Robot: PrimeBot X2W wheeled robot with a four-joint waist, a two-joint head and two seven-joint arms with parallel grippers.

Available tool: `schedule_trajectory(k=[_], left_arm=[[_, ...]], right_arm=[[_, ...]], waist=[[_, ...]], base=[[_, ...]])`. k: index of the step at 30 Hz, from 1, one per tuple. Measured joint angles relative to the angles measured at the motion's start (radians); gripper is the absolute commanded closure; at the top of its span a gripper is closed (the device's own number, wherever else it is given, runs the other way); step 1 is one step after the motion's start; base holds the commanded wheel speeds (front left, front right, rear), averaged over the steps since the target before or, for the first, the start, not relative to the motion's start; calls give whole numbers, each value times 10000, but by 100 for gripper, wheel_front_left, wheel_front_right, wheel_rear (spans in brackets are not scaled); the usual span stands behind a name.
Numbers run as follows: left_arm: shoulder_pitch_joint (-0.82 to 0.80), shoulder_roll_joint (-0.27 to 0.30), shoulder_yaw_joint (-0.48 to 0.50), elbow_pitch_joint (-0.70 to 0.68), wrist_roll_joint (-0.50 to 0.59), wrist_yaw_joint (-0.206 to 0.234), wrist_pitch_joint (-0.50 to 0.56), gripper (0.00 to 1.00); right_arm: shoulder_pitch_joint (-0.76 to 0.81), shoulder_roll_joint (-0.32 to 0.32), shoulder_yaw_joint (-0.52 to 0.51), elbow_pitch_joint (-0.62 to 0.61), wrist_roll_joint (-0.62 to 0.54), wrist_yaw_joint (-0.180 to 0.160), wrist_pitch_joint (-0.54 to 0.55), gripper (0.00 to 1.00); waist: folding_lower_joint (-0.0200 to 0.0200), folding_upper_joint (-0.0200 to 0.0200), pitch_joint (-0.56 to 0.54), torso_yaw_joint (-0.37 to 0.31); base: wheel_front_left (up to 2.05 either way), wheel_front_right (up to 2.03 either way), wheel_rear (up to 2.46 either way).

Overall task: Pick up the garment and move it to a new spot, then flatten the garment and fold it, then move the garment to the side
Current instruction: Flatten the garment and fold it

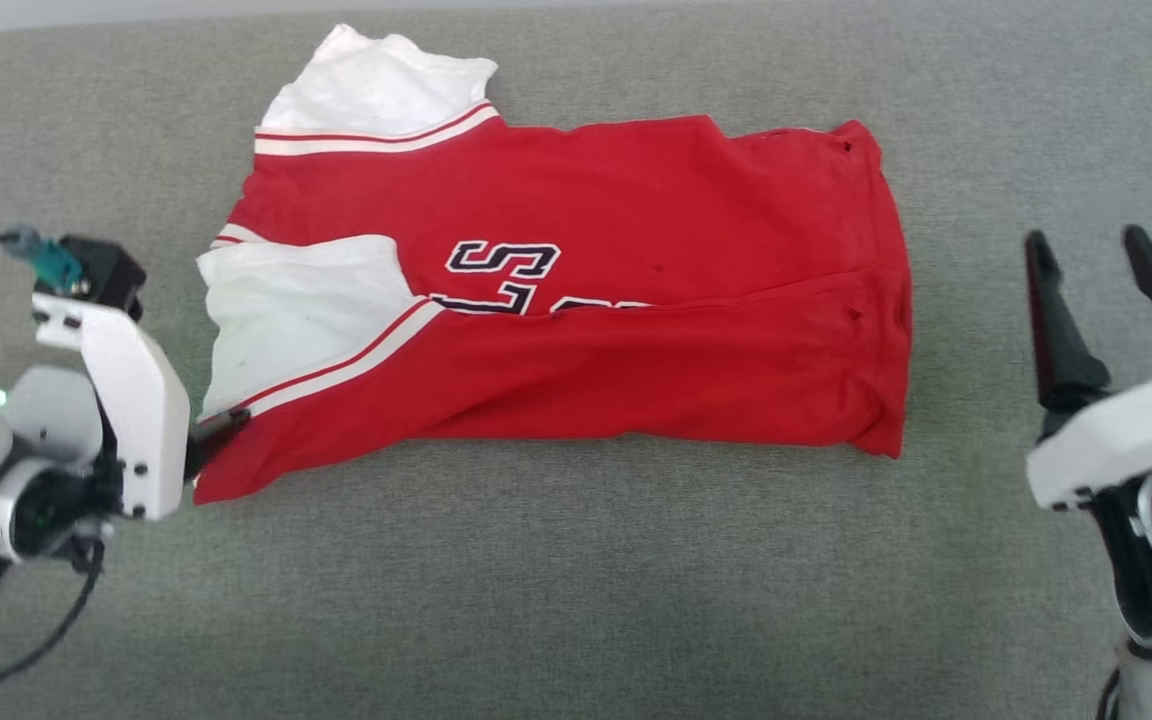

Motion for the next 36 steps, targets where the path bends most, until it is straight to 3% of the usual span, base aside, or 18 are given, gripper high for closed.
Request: schedule_trajectory(k=[7, 16, 17, 18, 19, 25, 26, 31, 36], left_arm=[[792, 453, 59, -834, -556, 888, -127, 0], [1220, 75, 303, 504, -1285, 709, -418, 0], [1231, 35, 303, 656, -1331, 583, -395, 56], [1232, -25, 357, 813, -1471, 493, -378, 97], [1234, -100, 380, 976, -1551, 418, -376, 100], [1166, -493, 403, 1680, -1576, -38, -355, 100], [1166, -493, 403, 1680, -1576, -38, -355, 100], [964, -917, 339, 2105, -1463, -370, -353, 100], [812, -1162, 307, 2316, -1409, -500, -318, 100]], right_arm=[[635, 90, -479, -355, 380, 0, -477, 0], [1030, 100, -259, -44, 951, 0, -190, 0], [1063, 104, -221, 0, 1007, 0, -69, 0], [1102, 105, -161, 56, 1072, 0, 100, 0], [1114, 105, -50, 148, 1089, -2, 307, 0], [1118, 111, 654, 454, 1375, 0, 1912, 0], [1118, 111, 654, 454, 1375, 0, 1912, 0], [691, 115, 813, 865, 1373, 0, 4002, 0], [288, 109, 788, 1266, 1083, 0, 5039, 0]], waist=[[0, 0, 65, -317], [0, 0, 268, -679], [0, 1, 280, -705], [0, 1, 289, -720], [0, 1, 293, -729], [0, 1, 288, -683], [0, 1, 288, -683], [0, 1, 309, -424], [0, 1, 346, -237]], base=[[0, 0, 0], [0, 0, 0], [0, 0, 0], [0, 0, 0], [0, 0, 0], [0, 0, 0], [0, 0, 0], [0, 0, 0], [0, 0, 0]])
